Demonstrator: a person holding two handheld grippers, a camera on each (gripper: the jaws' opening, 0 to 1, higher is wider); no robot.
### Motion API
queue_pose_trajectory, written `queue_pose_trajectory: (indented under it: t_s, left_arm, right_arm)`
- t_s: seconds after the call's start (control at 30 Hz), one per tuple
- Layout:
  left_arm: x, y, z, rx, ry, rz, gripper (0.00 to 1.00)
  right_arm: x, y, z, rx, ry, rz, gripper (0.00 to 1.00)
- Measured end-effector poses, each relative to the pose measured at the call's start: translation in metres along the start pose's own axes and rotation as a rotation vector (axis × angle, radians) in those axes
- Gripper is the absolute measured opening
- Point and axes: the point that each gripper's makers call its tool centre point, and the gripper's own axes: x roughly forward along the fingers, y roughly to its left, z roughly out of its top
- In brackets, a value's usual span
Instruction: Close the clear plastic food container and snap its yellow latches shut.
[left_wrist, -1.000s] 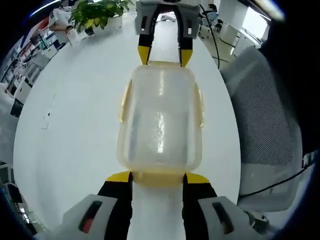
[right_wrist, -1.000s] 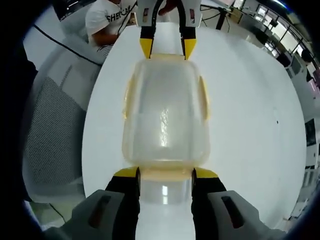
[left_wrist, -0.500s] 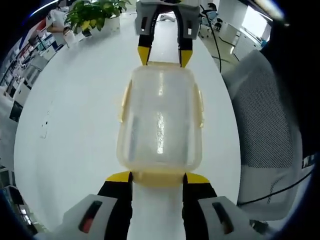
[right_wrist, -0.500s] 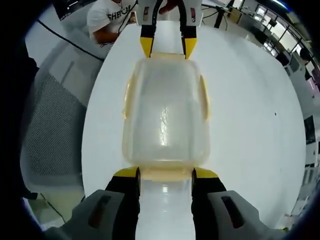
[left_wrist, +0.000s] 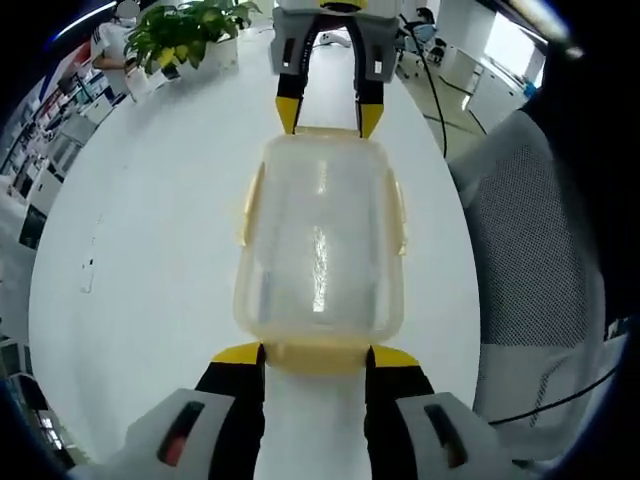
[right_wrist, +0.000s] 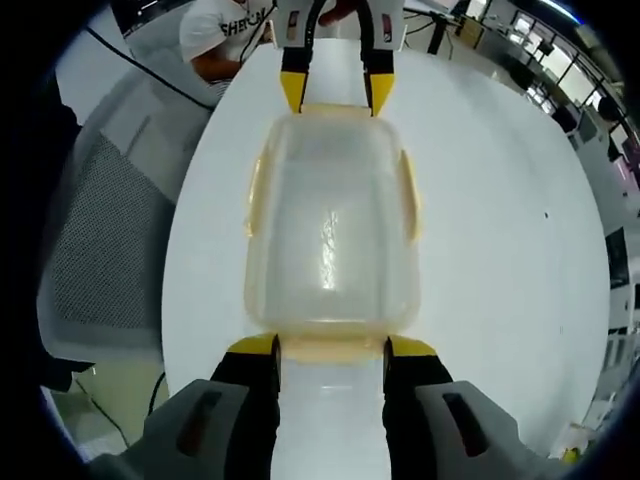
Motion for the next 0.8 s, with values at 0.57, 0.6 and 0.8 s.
queue_pose_trajectory:
  t_s: [0.57, 0.6, 0.8]
  left_arm:
    - [0.013, -0.002, 0.021, -0.012, -0.003, 0.011, 0.33]
    - [0.013, -0.002, 0.024, -0.011, -0.006, 0.012, 0.33]
    - [0.015, -0.003, 0.033, -0.001, -0.008, 0.009, 0.33]
  right_arm:
    - [-0.004, 0.0, -0.025, -0.014, -0.011, -0.006, 0.37]
    - [-0.005, -0.001, -0.028, -0.013, -0.013, -0.007, 0.37]
    - [-0.009, 0.001, -0.035, -0.009, -0.022, -0.009, 0.37]
